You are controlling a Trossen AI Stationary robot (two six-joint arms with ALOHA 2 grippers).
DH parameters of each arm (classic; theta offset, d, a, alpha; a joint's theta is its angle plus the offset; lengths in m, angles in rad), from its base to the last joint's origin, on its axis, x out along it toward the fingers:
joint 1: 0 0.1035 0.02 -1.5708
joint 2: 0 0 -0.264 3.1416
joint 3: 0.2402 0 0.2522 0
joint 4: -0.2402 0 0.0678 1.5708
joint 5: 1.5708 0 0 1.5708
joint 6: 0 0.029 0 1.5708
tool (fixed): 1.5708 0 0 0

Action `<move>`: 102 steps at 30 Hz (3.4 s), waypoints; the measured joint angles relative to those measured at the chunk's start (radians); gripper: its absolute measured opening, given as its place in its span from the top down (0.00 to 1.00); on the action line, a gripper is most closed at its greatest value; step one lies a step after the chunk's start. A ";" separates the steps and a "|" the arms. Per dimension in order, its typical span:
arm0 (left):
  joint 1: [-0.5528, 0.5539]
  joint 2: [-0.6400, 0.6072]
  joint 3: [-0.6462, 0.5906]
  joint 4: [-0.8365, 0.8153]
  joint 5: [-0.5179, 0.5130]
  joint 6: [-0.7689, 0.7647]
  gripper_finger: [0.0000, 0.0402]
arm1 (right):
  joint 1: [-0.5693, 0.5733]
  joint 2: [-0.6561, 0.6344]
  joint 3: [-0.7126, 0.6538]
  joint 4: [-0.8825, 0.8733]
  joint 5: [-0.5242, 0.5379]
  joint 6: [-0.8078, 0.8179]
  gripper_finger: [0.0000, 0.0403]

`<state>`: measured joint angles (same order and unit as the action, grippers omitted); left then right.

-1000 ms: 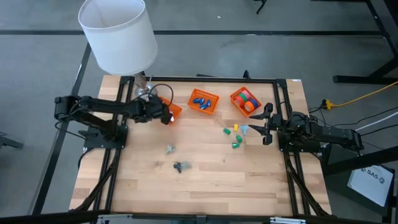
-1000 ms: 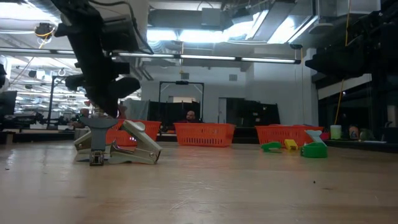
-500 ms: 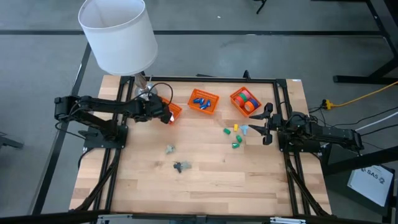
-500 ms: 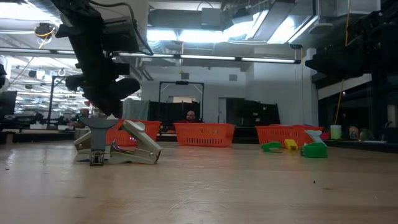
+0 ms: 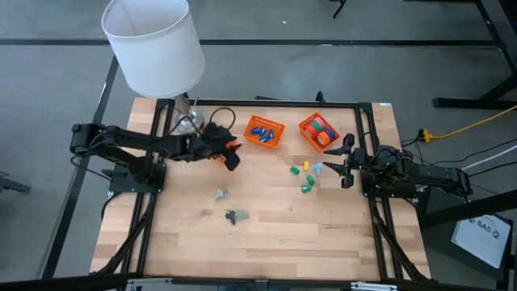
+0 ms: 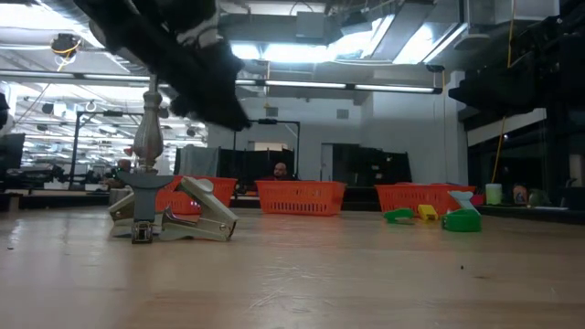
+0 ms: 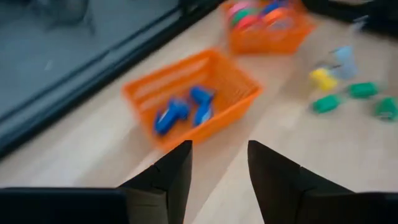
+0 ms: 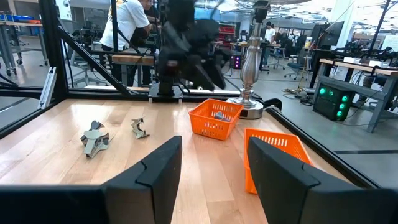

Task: Pick and place Stapler, Stapler remover, tape
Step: Put the green stapler into the middle orange bin

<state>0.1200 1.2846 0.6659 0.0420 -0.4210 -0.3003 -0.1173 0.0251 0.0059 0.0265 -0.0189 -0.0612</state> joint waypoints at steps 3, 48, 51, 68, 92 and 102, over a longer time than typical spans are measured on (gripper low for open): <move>-0.055 0.009 0.014 0.040 -0.002 0.071 0.64 | 0.000 0.000 0.000 0.000 0.000 0.000 0.53; -0.028 0.807 0.794 -0.071 0.378 0.594 0.64 | 0.000 0.000 0.000 0.000 0.000 0.000 0.53; -0.024 0.844 0.792 -0.052 0.387 0.611 0.64 | 0.000 0.000 0.000 0.000 0.000 0.000 0.53; -0.026 0.876 0.792 0.008 0.438 0.685 0.64 | 0.000 0.000 0.000 0.000 0.000 0.000 0.53; 0.000 0.876 0.792 0.068 0.500 0.662 0.64 | 0.000 0.000 0.000 0.000 0.000 0.000 0.53; -0.023 0.874 0.960 -0.100 0.397 0.635 0.64 | 0.000 0.000 0.000 0.000 0.000 0.000 0.53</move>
<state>0.0971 2.1590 1.6261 -0.0582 -0.0244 0.3351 -0.1173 0.0254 0.0059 0.0265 -0.0191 -0.0610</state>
